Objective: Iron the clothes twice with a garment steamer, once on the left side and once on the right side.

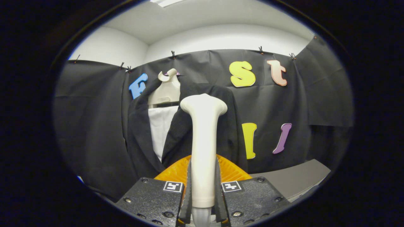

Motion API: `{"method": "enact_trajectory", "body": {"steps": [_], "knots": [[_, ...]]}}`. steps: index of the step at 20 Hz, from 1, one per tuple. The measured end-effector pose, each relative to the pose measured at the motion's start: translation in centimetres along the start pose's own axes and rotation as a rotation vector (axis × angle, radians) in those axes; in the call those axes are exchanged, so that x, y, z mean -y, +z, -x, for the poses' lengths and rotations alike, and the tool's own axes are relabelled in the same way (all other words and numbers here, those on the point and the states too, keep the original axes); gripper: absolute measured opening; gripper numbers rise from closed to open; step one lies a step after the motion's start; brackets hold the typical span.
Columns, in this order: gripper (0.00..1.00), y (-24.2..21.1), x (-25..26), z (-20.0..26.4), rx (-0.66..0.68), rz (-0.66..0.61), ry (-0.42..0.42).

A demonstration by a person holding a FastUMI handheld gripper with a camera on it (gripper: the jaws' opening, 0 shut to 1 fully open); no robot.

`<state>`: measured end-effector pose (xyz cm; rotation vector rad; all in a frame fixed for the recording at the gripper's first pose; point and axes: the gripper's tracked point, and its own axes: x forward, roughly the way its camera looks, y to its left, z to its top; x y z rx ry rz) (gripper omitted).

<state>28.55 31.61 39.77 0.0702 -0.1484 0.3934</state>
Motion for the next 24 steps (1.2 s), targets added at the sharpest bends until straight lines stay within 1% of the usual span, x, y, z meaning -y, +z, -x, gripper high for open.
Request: {"method": "enact_trajectory", "body": {"steps": [3,7,12,17,24], "knots": [[0.32,-1.4,0.1,-0.2,-0.028,0.014,-0.003],[0.32,-4.0,-0.1,1.4,-0.059,0.028,-0.001],[0.32,-6.2,0.4,2.1,-0.093,0.039,-0.011],[0.32,-9.3,1.3,2.8,-0.126,0.081,-0.033],[0.32,-14.2,1.4,4.0,-0.209,0.106,-0.026]]}}
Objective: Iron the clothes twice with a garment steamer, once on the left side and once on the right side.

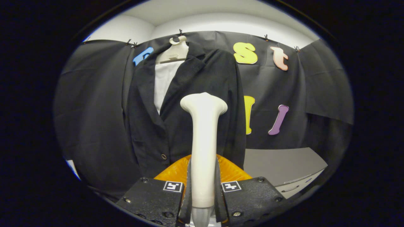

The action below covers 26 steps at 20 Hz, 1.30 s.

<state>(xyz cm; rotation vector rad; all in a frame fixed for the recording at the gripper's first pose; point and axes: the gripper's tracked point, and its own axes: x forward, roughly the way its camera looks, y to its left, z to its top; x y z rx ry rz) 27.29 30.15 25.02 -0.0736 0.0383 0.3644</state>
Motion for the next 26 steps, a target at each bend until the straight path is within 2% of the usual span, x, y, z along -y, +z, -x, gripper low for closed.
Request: {"method": "enact_trajectory", "body": {"steps": [14,26], "knots": [[0.32,-9.3,-0.3,0.1,-0.162,0.020,0.010],[0.32,-13.6,-0.8,-0.6,-0.239,0.036,0.020]]}}
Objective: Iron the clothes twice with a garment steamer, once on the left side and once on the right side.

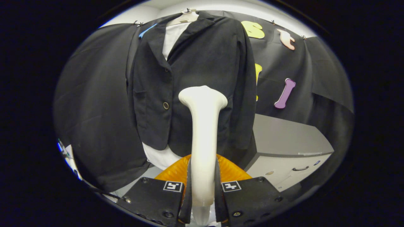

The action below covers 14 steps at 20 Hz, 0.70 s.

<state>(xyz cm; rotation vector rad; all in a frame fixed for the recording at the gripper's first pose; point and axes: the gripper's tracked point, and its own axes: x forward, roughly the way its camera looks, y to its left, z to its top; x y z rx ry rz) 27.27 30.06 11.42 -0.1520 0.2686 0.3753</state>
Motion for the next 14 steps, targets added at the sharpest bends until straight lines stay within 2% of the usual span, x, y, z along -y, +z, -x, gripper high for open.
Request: {"method": "enact_trajectory", "body": {"steps": [8,14], "knots": [[0.32,-2.5,-0.6,-1.1,-0.045,0.022,0.017],[0.32,-5.6,-1.8,-1.7,-0.115,-0.002,0.075]]}}
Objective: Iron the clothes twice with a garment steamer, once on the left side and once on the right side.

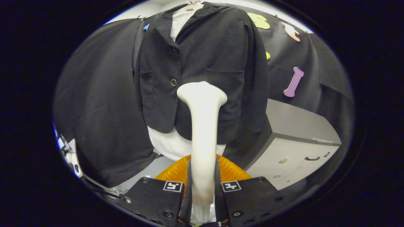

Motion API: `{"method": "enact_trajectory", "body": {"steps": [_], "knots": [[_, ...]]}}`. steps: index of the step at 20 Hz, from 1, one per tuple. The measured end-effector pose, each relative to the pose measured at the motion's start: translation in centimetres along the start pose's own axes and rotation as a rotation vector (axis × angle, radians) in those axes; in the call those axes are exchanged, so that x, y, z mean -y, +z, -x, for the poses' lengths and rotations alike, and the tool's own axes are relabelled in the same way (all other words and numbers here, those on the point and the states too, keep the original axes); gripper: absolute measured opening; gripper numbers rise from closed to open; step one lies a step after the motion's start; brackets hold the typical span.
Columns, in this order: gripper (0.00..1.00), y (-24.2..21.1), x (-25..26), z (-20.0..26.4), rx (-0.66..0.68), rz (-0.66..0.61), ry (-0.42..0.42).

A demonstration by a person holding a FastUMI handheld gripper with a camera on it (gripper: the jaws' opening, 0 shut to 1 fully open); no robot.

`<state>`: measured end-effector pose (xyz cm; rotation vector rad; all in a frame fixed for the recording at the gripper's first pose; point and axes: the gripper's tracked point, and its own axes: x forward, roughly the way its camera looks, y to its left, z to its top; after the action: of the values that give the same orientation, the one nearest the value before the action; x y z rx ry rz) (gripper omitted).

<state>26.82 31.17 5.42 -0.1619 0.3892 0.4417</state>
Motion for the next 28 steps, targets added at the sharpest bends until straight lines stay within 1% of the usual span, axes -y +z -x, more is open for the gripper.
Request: {"method": "enact_trajectory", "body": {"steps": [3,6,9,13,19,28], "knots": [[0.32,-1.4,-0.1,-0.4,-0.037,-0.007,0.010],[0.32,-2.0,-0.1,-0.4,-0.046,-0.008,0.011],[0.32,-1.7,0.0,-0.2,-0.040,-0.014,0.013],[0.32,-0.3,0.0,1.5,-0.008,-0.035,0.012],[0.32,4.9,-1.1,5.1,0.106,-0.053,0.028],[0.32,14.8,-6.6,10.3,0.316,-0.002,0.083]]}}
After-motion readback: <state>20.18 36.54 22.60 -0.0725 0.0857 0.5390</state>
